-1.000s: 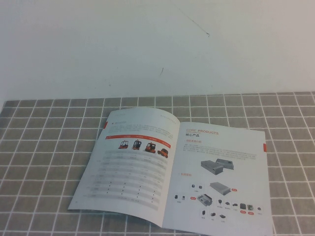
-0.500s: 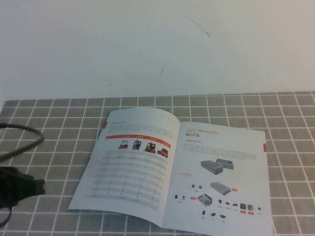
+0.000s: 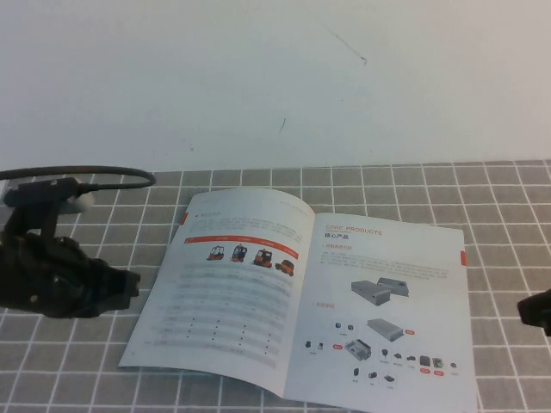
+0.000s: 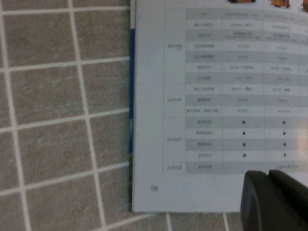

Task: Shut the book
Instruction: 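Close the open booklet and leave it lying on the table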

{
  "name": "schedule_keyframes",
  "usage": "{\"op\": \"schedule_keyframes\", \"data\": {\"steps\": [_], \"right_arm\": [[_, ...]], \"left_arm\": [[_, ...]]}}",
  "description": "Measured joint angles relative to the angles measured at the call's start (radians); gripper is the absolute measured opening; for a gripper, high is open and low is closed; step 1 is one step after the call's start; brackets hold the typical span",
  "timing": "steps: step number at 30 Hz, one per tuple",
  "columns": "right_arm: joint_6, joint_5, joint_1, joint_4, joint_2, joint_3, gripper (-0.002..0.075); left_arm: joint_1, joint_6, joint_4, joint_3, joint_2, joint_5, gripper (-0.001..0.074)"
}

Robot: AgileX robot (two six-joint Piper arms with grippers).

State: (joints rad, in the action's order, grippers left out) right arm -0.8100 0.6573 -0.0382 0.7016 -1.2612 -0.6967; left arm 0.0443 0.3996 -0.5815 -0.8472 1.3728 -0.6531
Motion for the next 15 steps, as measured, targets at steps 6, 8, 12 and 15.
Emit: {"op": "schedule_keyframes", "data": {"steps": [6, 8, 12, 15], "right_arm": [[-0.038, -0.122, -0.151, 0.051, -0.208, -0.043, -0.0002], [-0.047, -0.176, -0.198, 0.056, -0.275, -0.057, -0.0002], [-0.060, -0.260, -0.241, 0.064, -0.391, -0.068, -0.0002], [-0.064, -0.285, -0.247, 0.064, -0.462, -0.077, -0.0002]], "left_arm": [[0.000, 0.126, -0.111, -0.038, 0.146, 0.072, -0.0004], [0.000, 0.138, -0.118, -0.057, 0.189, 0.083, -0.0004], [0.000, 0.147, -0.118, -0.101, 0.257, 0.085, -0.0004], [0.000, 0.165, -0.118, -0.138, 0.297, 0.082, -0.0004]]}}
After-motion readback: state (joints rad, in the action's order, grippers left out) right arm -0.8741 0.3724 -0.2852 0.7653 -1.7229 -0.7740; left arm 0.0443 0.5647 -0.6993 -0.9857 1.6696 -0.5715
